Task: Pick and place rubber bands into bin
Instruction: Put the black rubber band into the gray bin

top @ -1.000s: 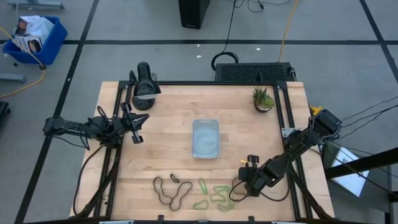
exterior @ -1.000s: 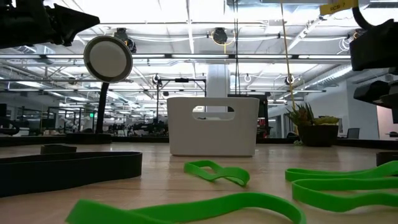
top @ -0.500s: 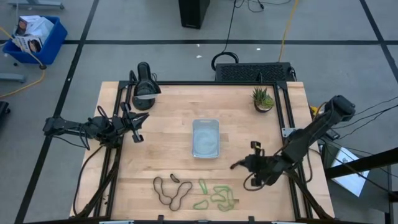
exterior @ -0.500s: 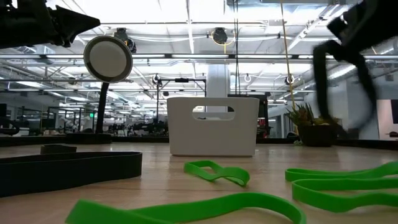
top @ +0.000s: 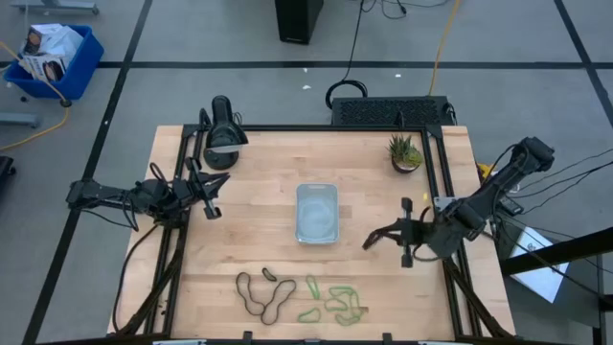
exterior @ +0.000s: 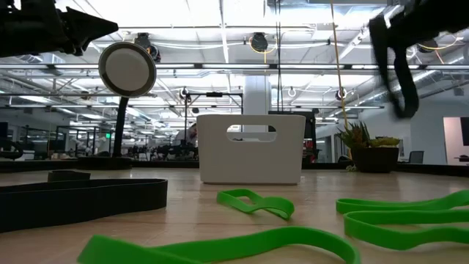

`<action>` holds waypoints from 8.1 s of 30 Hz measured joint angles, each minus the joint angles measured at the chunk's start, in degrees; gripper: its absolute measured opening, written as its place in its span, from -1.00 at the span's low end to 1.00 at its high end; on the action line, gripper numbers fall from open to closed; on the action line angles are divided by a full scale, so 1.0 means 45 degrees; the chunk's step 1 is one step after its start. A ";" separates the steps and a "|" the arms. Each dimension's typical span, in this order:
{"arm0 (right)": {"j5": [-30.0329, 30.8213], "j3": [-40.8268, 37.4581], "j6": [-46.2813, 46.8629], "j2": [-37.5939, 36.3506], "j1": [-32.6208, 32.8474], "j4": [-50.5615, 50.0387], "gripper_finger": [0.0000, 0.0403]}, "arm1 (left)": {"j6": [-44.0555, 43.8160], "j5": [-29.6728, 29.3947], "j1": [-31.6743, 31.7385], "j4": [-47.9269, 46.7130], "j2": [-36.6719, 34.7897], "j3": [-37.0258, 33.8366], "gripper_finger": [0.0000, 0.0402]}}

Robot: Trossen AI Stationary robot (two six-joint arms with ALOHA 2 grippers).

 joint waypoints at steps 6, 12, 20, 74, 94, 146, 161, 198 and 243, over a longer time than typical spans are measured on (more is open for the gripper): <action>-0.0047 -0.2700 -0.0805 -0.1539 -0.0756 0.3153 -1.00 | 0.0000 -0.0151 0.0000 0.0000 -0.0003 0.0000 -0.81; -0.1670 -0.3505 -0.2263 -0.1733 -0.2591 0.5688 -1.00 | 0.0018 -0.0263 0.0000 0.0000 -0.0003 0.0000 -0.81; -0.6001 -0.2296 -0.3817 0.0986 -0.6132 0.8011 -1.00 | 0.0739 -0.0277 0.0004 0.0005 -0.0003 0.0000 -0.81; -0.9291 0.2717 -0.5907 0.9702 -0.9626 0.6975 -0.42 | 0.0651 -0.0695 0.0003 -0.0104 0.0002 0.0000 -0.81; -0.9358 0.0139 -0.6775 0.3199 -0.8739 0.8623 -0.95 | 0.1610 -0.0897 0.0005 -0.0388 0.0000 -0.0005 -0.81; -1.0665 -0.4585 -0.7949 -0.1040 -0.9631 1.1086 -1.00 | -0.8101 0.3370 -0.4624 -1.1351 1.7497 1.0860 -0.84; -1.0631 -0.4583 -0.7414 -0.1044 -0.9631 1.0927 -1.00 | -0.7846 0.4380 -0.5681 -1.0140 1.9025 1.0870 0.28; -1.0626 -0.4583 -0.7442 -0.1044 -0.9627 1.0877 -1.00 | -0.6583 0.1046 -0.5839 -1.3396 1.4165 1.0836 -0.96; -1.0616 -0.4583 -0.7826 -0.1042 -0.9631 1.0595 -1.00 | -0.4025 -0.1291 -0.2794 -0.0095 0.9876 0.4221 -0.95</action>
